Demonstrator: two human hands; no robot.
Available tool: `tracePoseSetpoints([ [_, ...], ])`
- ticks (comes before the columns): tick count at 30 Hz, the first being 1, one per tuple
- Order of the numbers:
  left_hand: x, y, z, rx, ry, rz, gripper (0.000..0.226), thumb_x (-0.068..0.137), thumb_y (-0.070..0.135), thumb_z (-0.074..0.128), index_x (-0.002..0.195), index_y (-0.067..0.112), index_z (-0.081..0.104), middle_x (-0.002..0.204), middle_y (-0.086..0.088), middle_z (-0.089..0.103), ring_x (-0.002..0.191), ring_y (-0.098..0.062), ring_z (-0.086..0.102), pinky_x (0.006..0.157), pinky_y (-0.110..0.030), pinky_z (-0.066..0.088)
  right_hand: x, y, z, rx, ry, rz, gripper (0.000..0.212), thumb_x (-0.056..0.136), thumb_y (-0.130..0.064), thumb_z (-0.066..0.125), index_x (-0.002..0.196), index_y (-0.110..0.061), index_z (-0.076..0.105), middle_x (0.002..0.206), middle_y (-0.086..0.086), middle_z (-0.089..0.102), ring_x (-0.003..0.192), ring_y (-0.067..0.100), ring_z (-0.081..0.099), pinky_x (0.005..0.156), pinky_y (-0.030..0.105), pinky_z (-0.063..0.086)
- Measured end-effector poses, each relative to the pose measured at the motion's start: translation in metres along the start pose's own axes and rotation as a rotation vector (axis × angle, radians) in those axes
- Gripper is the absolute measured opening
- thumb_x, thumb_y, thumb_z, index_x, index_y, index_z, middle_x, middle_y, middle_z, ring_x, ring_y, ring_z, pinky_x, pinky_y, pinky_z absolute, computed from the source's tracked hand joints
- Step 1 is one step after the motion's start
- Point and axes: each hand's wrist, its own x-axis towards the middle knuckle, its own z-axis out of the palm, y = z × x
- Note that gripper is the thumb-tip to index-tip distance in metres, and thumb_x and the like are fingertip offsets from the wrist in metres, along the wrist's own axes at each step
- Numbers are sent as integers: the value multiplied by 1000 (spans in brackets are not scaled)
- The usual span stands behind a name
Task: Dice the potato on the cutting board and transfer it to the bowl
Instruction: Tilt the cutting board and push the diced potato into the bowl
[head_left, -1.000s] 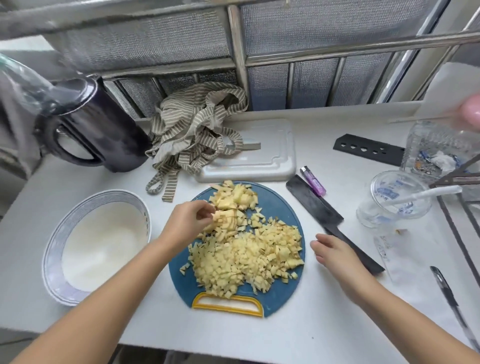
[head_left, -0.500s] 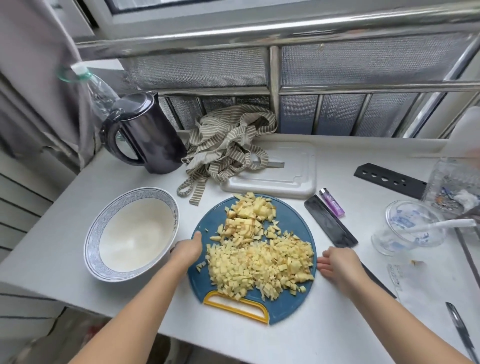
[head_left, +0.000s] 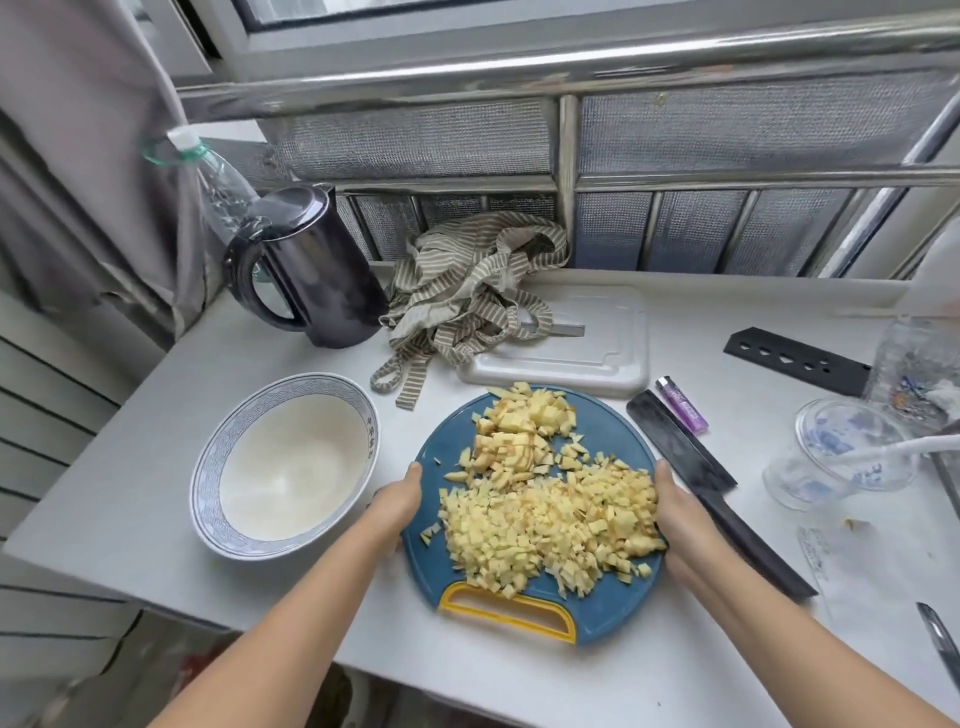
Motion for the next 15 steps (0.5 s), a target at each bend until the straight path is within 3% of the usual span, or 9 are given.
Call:
tracePoseSetpoints([
  [2, -5, -2, -3, -45, -14, -7, 88, 78, 79, 30, 130, 12, 54, 119, -11, 63, 104, -30, 61, 89, -39, 52, -3, 2, 0, 9, 20, -3, 53, 101, -49, 33, 100, -8, 67, 99, 13, 70, 90, 27, 67, 80, 35, 54],
  [5, -42, 11, -9, -85, -62, 8, 65, 96, 62, 32, 122, 8, 59, 108, -8, 66, 92, -26, 65, 62, -28, 49, -4, 1, 0, 21, 33, -28, 51, 101, -47, 34, 99, -8, 67, 102, 16, 70, 91, 29, 68, 93, 45, 52],
  [7, -49, 15, -12, -50, -108, 14, 58, 99, 55, 33, 119, 8, 60, 89, -5, 64, 71, -21, 61, 53, -24, 41, -4, -4, -6, 15, 32, -21, 45, 102, -45, 36, 93, -13, 66, 100, 17, 70, 90, 30, 68, 94, 48, 51],
  [10, -65, 25, -26, 18, -157, -11, 44, 98, 52, 41, 102, 11, 57, 72, -1, 40, 58, -16, 40, 56, -27, 46, -8, -21, -18, 22, 17, -36, 45, 100, -46, 40, 101, -10, 66, 97, 17, 72, 89, 31, 69, 89, 47, 53],
  [13, -86, 39, -45, 12, -260, -26, 46, 95, 54, 47, 83, 10, 51, 73, -3, 38, 60, -17, 45, 60, -31, 55, -7, -51, -29, 13, -5, -70, 44, 100, -45, 44, 97, -6, 66, 83, 13, 72, 81, 28, 68, 74, 37, 53],
  [15, -96, 47, -59, -17, -296, 14, 46, 96, 52, 48, 83, 8, 51, 71, -4, 43, 59, -17, 49, 56, -27, 54, -11, -75, -32, -19, -6, -119, 48, 98, -46, 46, 100, -4, 67, 87, 16, 72, 83, 30, 68, 82, 42, 54],
])
